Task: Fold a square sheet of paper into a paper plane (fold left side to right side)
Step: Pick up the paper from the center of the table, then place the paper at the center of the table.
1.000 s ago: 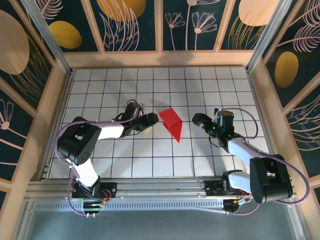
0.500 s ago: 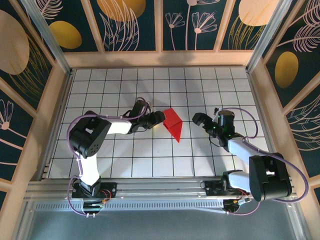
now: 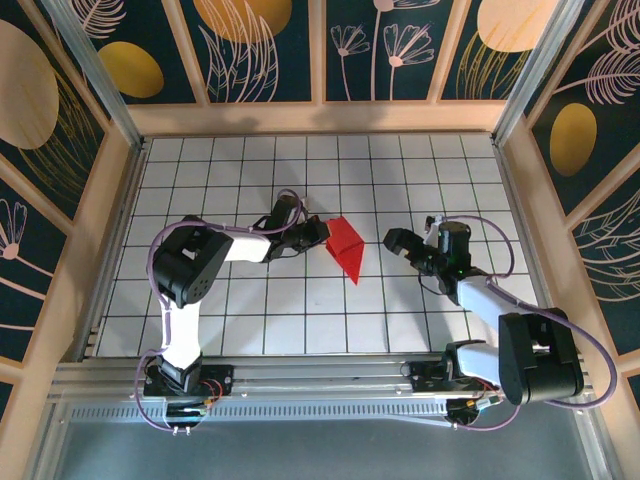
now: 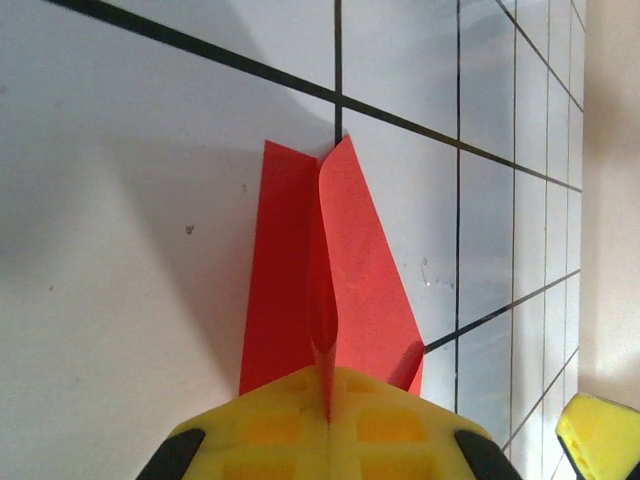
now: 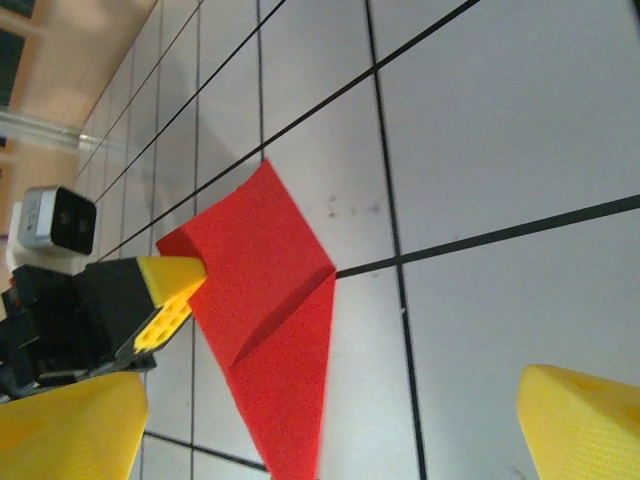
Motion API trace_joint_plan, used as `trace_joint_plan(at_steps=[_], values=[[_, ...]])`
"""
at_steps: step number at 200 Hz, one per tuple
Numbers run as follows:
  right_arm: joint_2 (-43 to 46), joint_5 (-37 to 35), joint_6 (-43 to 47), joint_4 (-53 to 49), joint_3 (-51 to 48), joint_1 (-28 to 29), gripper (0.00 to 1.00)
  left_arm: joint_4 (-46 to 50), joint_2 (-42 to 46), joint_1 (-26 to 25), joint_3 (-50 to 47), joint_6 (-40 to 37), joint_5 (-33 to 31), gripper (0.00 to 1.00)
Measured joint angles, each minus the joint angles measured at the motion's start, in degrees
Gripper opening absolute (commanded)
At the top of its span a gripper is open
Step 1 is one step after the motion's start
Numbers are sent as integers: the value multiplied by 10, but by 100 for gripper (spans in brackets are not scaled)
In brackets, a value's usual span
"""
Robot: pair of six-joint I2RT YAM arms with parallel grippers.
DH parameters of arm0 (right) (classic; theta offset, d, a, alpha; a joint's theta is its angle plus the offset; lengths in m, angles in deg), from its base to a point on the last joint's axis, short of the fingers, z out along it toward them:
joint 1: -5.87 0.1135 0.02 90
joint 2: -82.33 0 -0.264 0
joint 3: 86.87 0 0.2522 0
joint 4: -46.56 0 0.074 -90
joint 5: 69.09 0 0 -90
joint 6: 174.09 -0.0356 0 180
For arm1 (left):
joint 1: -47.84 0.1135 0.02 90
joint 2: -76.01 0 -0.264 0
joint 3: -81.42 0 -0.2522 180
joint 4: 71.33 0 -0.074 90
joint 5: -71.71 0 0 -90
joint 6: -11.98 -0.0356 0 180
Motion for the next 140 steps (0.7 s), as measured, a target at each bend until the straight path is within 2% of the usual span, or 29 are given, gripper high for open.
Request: trace_joint_plan(at_steps=[29, 51, 94, 140], values=[[-1, 49, 23, 6, 0, 0, 95, -7, 62, 4, -48, -32, -1, 0], [-16, 95, 30, 37, 0, 6, 95, -39, 133, 15, -101, -60, 22, 0], [-80, 165, 51, 113, 11, 75, 95, -145, 251, 51, -202, -96, 120, 0], [-154, 208, 56, 204, 49, 146, 93, -184, 298, 57, -230, -117, 217, 0]])
